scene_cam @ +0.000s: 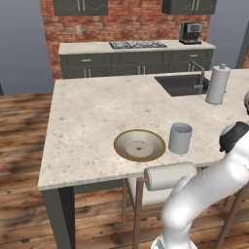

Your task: There are four ice cubes in the ice bowl. Place two ice cubes in each glass of water.

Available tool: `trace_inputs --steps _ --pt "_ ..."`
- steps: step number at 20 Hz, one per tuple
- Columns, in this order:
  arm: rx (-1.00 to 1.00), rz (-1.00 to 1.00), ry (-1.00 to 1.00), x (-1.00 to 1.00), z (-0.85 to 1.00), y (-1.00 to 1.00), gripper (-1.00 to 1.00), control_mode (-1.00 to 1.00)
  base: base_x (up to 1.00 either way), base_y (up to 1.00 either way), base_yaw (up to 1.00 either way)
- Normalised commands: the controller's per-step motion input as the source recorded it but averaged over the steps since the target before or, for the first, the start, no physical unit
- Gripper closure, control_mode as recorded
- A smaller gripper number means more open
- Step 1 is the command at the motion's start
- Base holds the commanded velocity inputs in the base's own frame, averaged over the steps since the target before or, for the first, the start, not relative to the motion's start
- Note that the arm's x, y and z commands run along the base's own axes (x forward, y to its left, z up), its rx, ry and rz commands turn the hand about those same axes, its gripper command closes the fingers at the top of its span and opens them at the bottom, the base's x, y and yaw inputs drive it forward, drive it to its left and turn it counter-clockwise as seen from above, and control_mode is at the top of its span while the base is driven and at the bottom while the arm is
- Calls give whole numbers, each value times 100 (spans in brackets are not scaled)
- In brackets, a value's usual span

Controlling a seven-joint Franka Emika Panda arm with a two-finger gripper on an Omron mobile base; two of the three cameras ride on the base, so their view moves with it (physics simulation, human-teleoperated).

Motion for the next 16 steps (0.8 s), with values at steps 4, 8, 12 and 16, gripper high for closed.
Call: trace_inputs --steps 4,8,12,16 --pt "25 0 7 47 5 -71 100 -100 0 0 0" --pt "20 0 11 36 28 -58 100 -100 0 0 0" --pt "18 0 14 45 27 -53 100 -100 0 0 0" --pt "2 0 1 28 -8 -41 100 -100 0 0 0"
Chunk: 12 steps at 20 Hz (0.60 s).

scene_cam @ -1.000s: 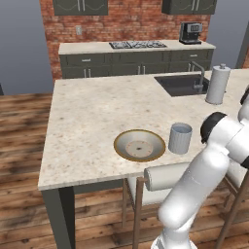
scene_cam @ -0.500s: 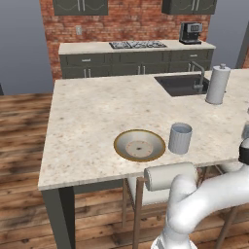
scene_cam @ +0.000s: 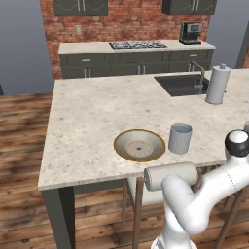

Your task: There are four ice cubes in the ice bowl. Place two ice cubes in each glass of water.

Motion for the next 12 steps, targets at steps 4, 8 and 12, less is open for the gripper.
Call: trace_inputs --steps 4,8,12 --pt "3 0 3 63 0 -52 100 -100 0 0 0" --pt "9 0 9 92 0 -60 100 -100 0 0 0" --pt "18 0 7 67 21 -88 100 -100 0 0 0"
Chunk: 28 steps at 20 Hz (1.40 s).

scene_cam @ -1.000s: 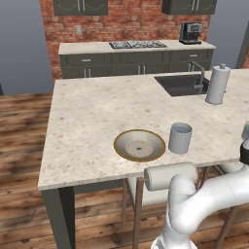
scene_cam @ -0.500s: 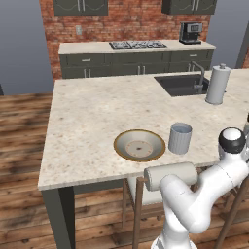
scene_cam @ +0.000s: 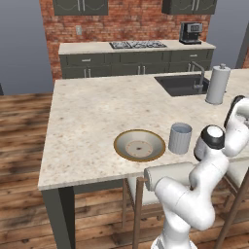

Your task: There are four ice cubes in the ice bowl. Place two ice cubes in each glass of water.

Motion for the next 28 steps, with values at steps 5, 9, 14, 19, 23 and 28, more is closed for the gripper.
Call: trace_inputs --steps 5,9,14,19,23,28 --pt "32 0 8 29 62 -98 100 -100 0 0 0" --pt "16 -2 0 -15 20 -41 -100 -100 0 0 0" --pt "0 0 -2 -14 14 5 -100 -100 0 0 0" --pt "0 0 -1 -9 78 24 -100 -100 0 0 0" --pt "0 0 0 -14 100 23 -100 -100 0 0 0" --pt "2 9 -3 -36 100 65 -100 -100 0 0 0"
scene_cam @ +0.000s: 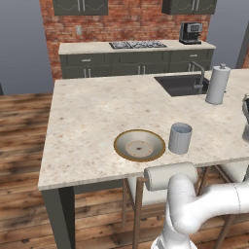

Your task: There are four ice cubes in the ice bowl. Place two ice cubes in each glass of water.

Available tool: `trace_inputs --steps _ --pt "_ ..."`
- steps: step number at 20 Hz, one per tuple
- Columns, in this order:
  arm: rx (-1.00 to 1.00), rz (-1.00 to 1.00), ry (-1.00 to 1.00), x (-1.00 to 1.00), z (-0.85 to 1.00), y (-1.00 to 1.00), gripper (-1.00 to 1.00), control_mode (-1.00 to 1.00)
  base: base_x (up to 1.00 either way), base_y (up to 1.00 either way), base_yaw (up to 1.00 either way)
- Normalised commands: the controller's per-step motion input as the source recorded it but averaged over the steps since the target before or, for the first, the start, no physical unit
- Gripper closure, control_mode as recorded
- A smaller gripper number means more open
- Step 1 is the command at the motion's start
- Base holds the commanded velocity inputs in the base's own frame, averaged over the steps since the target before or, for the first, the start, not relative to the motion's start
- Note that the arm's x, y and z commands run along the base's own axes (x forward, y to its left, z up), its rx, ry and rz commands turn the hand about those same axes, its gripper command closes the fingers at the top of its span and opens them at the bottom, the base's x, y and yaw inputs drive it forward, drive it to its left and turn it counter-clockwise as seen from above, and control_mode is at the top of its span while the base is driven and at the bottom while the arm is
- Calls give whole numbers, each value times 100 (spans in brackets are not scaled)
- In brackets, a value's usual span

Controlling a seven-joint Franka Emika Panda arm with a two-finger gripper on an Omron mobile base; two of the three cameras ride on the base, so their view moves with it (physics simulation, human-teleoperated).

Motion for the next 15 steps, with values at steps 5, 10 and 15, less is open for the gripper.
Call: trace_inputs --steps 5,10,15 --pt "1 22 0 -34 30 100 -100 -100 0 0 0" --pt "0 22 0 -59 0 100 -100 -100 0 0 0" --pt "0 14 -1 -42 0 100 -100 -100 0 0 0"
